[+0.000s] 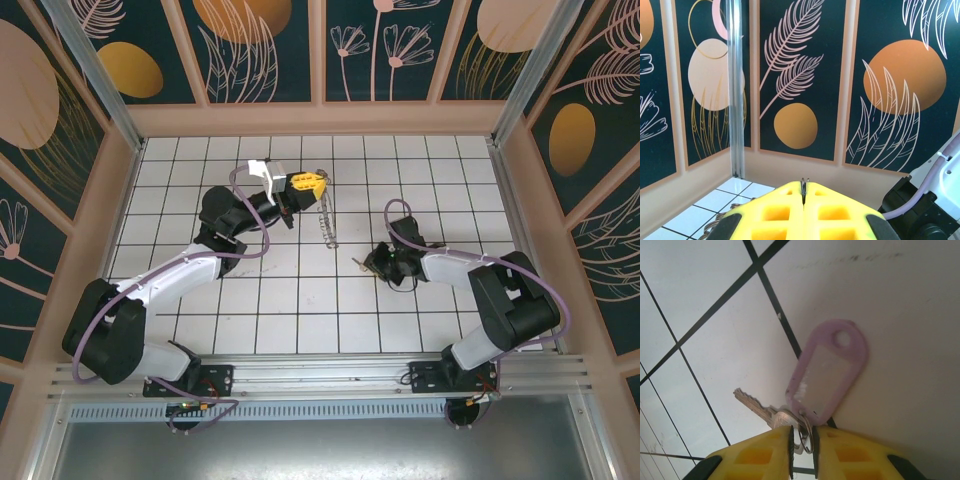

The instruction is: Put the keys on the keyring

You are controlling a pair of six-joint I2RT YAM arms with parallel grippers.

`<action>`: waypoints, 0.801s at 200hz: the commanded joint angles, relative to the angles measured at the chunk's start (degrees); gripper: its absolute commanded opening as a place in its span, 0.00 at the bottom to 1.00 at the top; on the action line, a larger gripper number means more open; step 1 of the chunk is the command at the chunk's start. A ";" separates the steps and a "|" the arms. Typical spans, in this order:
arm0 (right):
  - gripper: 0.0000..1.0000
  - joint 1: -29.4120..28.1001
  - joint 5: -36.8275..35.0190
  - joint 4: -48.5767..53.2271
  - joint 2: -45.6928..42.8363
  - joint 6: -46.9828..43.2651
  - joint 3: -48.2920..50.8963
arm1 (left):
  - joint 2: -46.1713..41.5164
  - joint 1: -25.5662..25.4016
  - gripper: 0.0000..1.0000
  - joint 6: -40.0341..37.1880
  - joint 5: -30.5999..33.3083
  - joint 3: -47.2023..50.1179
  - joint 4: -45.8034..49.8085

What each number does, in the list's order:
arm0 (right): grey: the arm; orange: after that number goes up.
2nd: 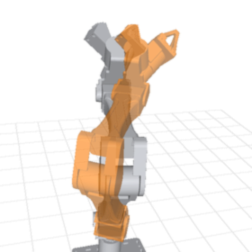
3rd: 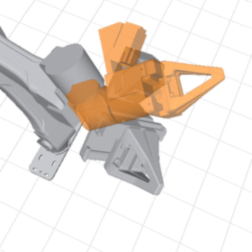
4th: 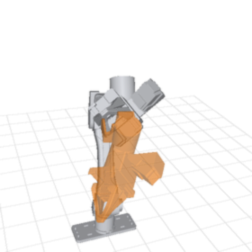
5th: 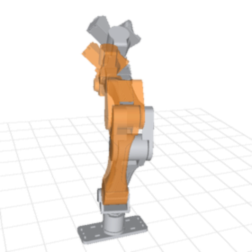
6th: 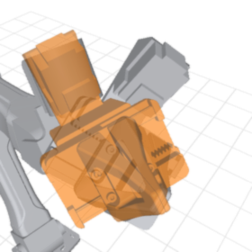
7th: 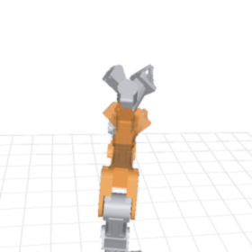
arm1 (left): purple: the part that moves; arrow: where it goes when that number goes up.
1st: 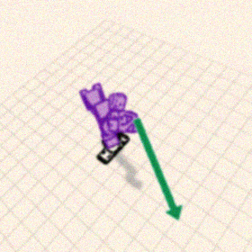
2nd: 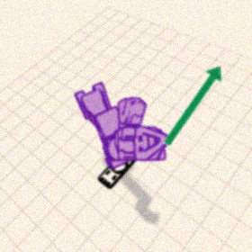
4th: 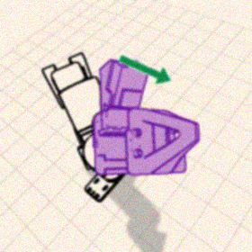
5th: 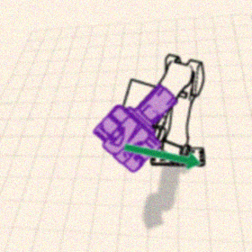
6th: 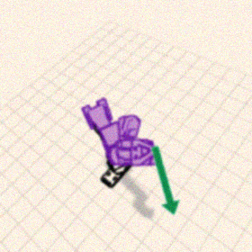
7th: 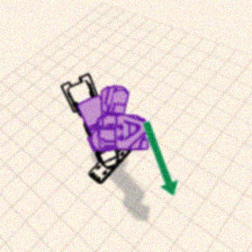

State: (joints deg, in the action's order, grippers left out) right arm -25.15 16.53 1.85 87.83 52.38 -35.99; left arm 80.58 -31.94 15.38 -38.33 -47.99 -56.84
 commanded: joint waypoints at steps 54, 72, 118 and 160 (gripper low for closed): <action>0.08 1.19 -2.74 -0.92 1.10 -2.31 1.75 | 0.72 -0.31 0.00 1.84 -0.74 -0.09 -3.67; 0.00 1.33 -2.64 -0.74 0.86 -3.86 1.25 | 0.57 -0.31 0.00 1.81 -0.63 -0.18 -3.33; 0.00 2.56 -4.18 -1.09 -7.15 -20.80 -3.95 | -0.30 -0.29 0.00 1.07 -0.39 -0.87 -1.27; 0.00 7.94 8.90 -11.21 -15.15 -36.35 -3.92 | -0.69 -0.30 0.00 -0.55 -0.57 -1.82 0.39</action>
State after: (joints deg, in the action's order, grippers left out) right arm -20.78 15.81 -1.17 77.17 28.95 -39.31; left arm 81.06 -31.94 16.16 -38.46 -48.01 -55.64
